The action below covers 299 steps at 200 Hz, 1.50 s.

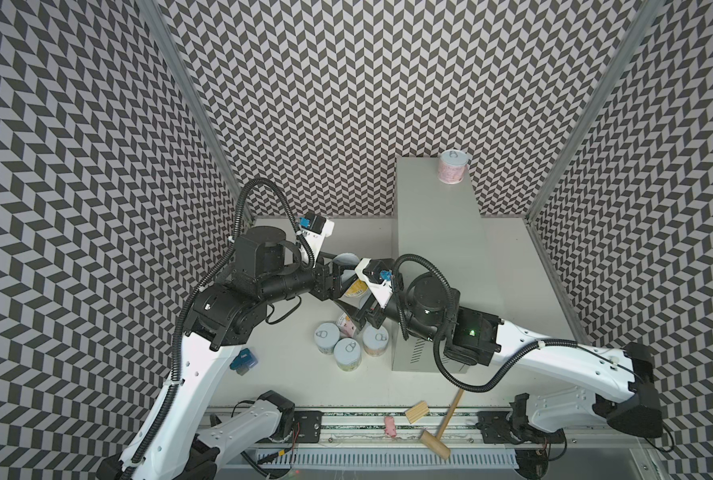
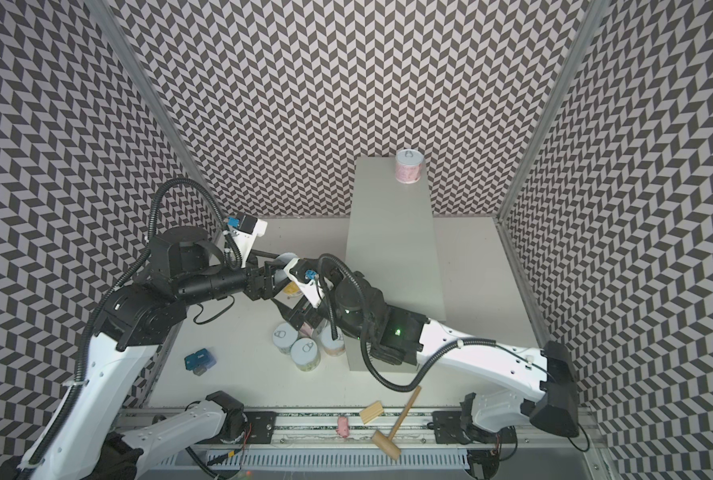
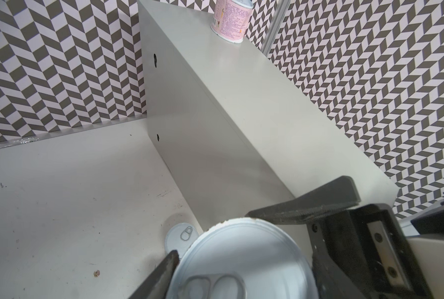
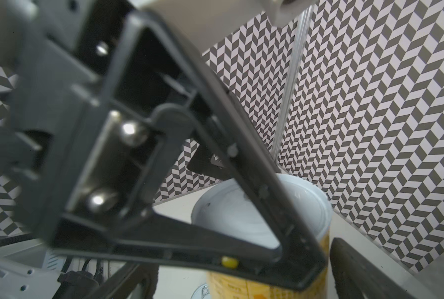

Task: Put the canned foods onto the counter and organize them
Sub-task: 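Grasp and lift the yellow can with the left gripper toward the right gripper, then grasp the yellow can with the right gripper and open the left gripper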

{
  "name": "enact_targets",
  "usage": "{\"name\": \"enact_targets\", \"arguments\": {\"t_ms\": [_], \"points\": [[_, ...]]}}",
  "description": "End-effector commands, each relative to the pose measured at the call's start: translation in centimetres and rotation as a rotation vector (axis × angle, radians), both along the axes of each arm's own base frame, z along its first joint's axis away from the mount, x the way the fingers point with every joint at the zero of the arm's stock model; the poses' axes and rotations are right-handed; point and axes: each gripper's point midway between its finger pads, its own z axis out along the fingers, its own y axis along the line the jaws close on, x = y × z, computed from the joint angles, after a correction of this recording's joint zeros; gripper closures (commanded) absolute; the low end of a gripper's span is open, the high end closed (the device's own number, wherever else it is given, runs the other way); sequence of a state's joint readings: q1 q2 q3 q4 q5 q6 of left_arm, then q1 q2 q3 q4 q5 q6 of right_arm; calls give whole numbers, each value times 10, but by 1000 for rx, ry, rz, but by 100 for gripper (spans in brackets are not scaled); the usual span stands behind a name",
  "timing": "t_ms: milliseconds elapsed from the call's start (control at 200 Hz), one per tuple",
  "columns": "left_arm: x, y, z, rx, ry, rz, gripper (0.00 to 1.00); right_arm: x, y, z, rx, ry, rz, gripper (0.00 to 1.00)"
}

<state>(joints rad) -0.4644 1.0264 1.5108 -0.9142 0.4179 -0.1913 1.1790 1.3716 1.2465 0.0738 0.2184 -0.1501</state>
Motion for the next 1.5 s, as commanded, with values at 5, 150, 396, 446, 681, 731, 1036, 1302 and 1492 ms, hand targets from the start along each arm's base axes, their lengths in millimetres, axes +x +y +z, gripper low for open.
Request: {"name": "enact_targets", "arguments": {"t_ms": [5, 150, 396, 446, 681, 731, 1036, 1302, 1492], "points": [[-10, -4, 36, -61, -103, -47, 47, 22, -3, 2, 15, -16, -67, 2], [-13, -6, 36, -66, -104, -59, 47, 25, -5, 4, 22, -12, -80, 14], [-18, -8, 39, -80, -106, -85, 45, 20, -7, 11, 39, -19, -61, 28], [-19, -9, 41, -87, -109, -94, 43, 19, -9, 14, 47, -23, -58, 30], [-18, -4, 64, -118, -152, -56, 0, 9, -18, 34, 96, -39, -27, 33], [-13, 1, 74, -120, -174, -16, 0, 7, -21, 38, 108, -40, -26, 34], [-5, 11, 121, -176, -283, 67, 0, -7, -42, 69, 205, -33, 1, 35], [2, -4, 102, -179, -268, 3, 0, -9, -95, 111, 323, 35, -86, 35], [4, -20, 86, -178, -263, -82, 0, -5, -140, 112, 362, 23, -165, 34]]}}
